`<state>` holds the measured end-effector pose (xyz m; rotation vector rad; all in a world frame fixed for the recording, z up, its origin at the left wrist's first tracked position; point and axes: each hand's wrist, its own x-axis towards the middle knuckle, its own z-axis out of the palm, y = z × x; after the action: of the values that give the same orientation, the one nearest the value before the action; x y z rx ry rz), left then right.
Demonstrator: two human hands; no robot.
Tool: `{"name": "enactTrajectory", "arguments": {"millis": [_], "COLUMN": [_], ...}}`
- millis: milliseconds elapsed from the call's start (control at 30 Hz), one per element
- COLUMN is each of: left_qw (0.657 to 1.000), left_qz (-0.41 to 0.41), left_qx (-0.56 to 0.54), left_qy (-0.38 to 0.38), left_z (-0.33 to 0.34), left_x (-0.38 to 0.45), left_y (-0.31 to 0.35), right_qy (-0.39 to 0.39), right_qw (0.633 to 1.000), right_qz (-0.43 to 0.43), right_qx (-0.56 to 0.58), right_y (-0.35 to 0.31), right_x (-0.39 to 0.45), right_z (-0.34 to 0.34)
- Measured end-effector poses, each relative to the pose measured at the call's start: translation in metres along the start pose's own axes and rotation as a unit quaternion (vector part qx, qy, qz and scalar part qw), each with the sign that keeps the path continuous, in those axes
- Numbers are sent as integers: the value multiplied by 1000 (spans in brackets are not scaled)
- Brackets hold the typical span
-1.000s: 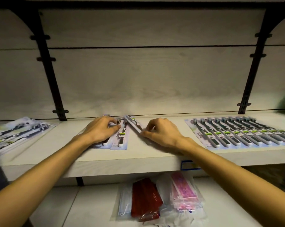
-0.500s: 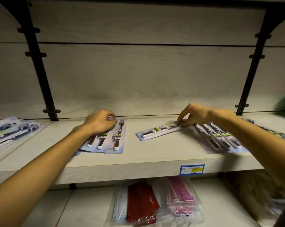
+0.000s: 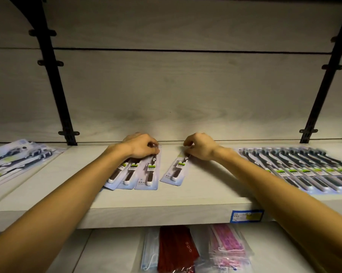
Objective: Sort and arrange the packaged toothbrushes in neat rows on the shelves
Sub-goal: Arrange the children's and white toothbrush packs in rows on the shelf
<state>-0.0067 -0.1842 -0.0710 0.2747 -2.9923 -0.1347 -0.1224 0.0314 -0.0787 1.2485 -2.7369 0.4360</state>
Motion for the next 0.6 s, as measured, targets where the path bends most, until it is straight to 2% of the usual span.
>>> {"name": "enactTrajectory", "arguments": {"millis": [100,300,467,600], "left_qw": [999,983,986,974], "left_qz": [11,43,-1,26], "left_qx": [-50,-169,-134,-224], "left_qy": [5,54,96,39], "left_z": [4,14,23,11], "left_x": [7,13,9,5], "left_y": [-2,13,29,17], "right_qy": [22,-4,-8,-18], "right_qw": [996,986,977,974], "right_qz": [-13,-36,-32,-28], "right_qx": [80,161,212,226], "right_y": [2,-4,-13,-13], "right_x": [1,4,4,2], "right_z": [11,19,22,21]}}
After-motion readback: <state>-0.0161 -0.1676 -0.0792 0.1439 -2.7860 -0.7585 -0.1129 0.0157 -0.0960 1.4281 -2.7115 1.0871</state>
